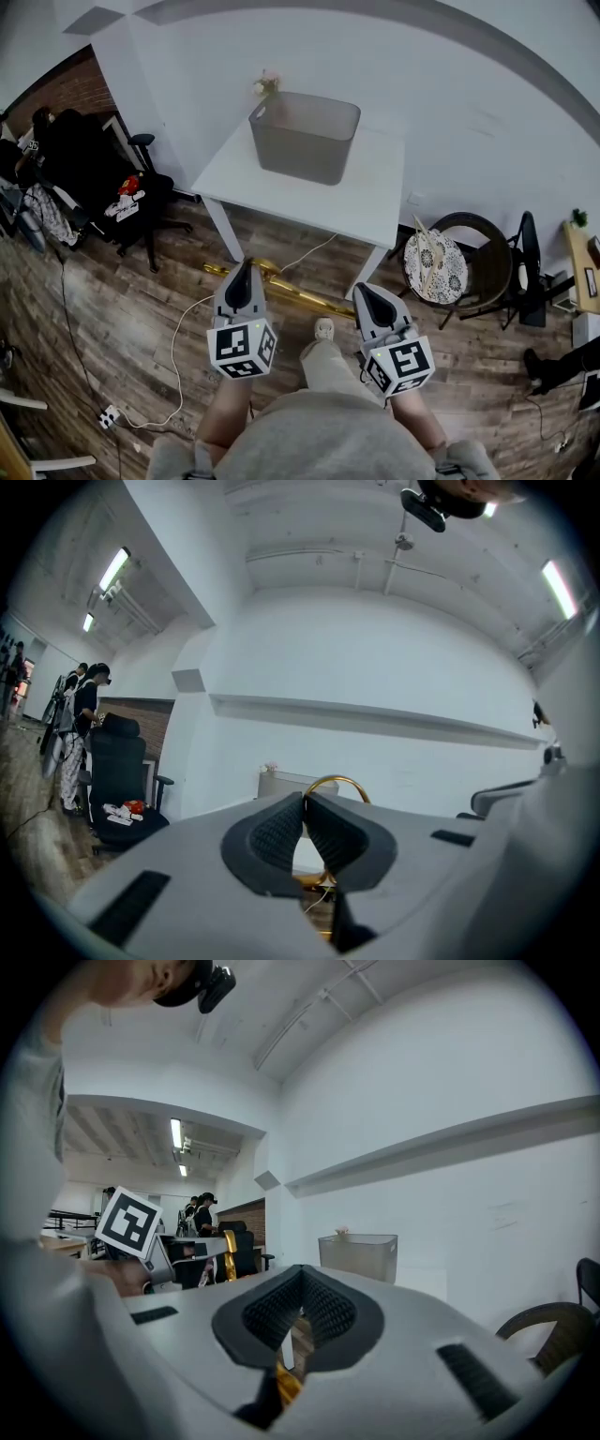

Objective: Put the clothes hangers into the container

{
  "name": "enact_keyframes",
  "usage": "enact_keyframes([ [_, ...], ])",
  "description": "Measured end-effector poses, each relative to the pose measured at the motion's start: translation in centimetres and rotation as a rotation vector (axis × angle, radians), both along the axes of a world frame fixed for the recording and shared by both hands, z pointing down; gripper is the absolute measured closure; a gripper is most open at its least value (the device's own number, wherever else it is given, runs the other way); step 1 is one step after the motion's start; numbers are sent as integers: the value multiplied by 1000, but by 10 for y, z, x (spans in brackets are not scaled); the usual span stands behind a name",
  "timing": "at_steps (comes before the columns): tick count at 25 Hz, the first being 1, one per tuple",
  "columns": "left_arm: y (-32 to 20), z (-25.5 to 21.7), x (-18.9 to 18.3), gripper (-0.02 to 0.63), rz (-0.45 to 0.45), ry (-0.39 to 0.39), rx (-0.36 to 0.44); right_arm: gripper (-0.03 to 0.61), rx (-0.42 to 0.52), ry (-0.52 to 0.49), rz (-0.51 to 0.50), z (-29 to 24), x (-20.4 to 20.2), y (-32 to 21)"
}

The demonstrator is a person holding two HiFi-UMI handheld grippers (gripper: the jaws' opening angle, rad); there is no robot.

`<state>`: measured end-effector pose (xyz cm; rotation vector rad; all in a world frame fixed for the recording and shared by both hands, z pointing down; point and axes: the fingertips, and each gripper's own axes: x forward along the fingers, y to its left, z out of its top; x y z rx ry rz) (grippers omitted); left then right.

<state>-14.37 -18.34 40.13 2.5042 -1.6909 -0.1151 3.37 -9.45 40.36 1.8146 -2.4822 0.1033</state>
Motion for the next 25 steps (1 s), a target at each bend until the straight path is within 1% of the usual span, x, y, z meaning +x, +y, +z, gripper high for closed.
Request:
enact_keyframes([
  [4, -32, 0, 13, 598, -7, -5, 9, 577, 24, -4, -6, -3, 15, -33],
  [8, -69, -4, 35, 597, -9, -8, 19, 577, 52, -12, -6, -11, 39, -72],
  [11, -99, -10, 52, 597, -15, -14, 29, 577, 51, -21, -9, -14, 58, -104],
  [17, -159, -27, 81, 597, -34, -9, 50, 577, 56, -3, -53, -24, 82, -166],
  [25, -236, -40, 110, 598, -39, -6, 68, 577, 74, 10, -81, -35, 105, -239],
])
